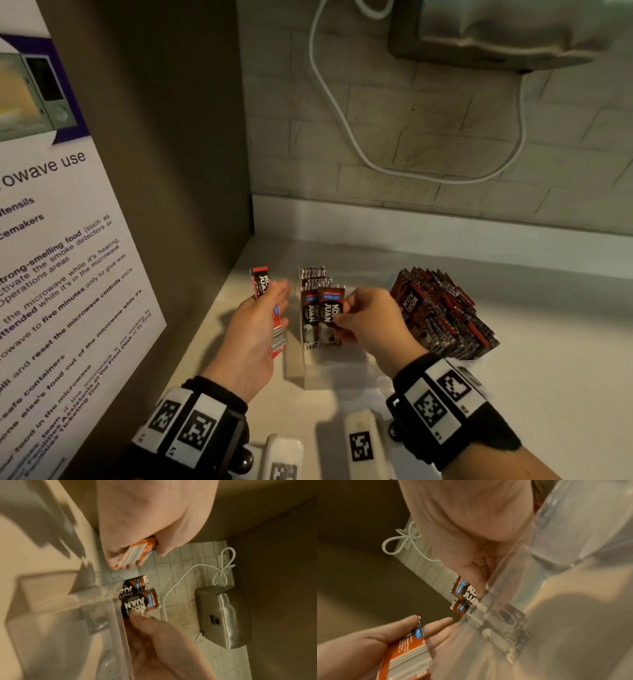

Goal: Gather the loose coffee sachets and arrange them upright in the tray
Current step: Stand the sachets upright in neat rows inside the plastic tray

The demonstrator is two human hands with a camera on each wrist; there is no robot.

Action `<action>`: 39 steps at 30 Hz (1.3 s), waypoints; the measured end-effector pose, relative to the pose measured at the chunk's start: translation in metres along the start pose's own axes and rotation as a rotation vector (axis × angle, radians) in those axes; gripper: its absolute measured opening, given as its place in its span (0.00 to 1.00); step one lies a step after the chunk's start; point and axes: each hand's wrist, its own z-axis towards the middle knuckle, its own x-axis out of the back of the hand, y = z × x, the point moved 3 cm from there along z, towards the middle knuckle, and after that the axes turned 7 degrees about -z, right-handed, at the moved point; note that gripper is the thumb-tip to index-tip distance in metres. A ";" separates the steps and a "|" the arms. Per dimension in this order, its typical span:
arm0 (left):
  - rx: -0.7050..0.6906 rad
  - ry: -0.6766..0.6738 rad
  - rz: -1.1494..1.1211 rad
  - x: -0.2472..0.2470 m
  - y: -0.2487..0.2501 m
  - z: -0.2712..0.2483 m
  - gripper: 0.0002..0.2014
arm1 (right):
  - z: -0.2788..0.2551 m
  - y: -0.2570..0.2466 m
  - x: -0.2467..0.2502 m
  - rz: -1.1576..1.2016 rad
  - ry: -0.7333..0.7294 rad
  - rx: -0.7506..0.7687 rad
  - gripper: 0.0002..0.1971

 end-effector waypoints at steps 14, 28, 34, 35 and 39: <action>0.195 -0.131 0.098 -0.013 -0.008 -0.015 0.17 | 0.005 -0.008 -0.034 -0.416 -0.091 0.087 0.16; 0.197 -0.149 0.124 -0.014 -0.009 -0.007 0.19 | 0.009 -0.006 -0.041 -0.585 -0.036 0.158 0.09; 0.167 -0.145 0.105 -0.007 -0.005 -0.004 0.17 | 0.006 -0.006 -0.037 -0.565 0.001 0.115 0.11; 0.152 -0.146 0.100 -0.006 -0.005 -0.004 0.16 | 0.005 -0.006 -0.035 -0.551 0.008 0.101 0.12; 0.084 -0.095 0.079 -0.001 0.002 -0.001 0.10 | 0.002 -0.008 -0.028 -0.480 0.014 0.038 0.17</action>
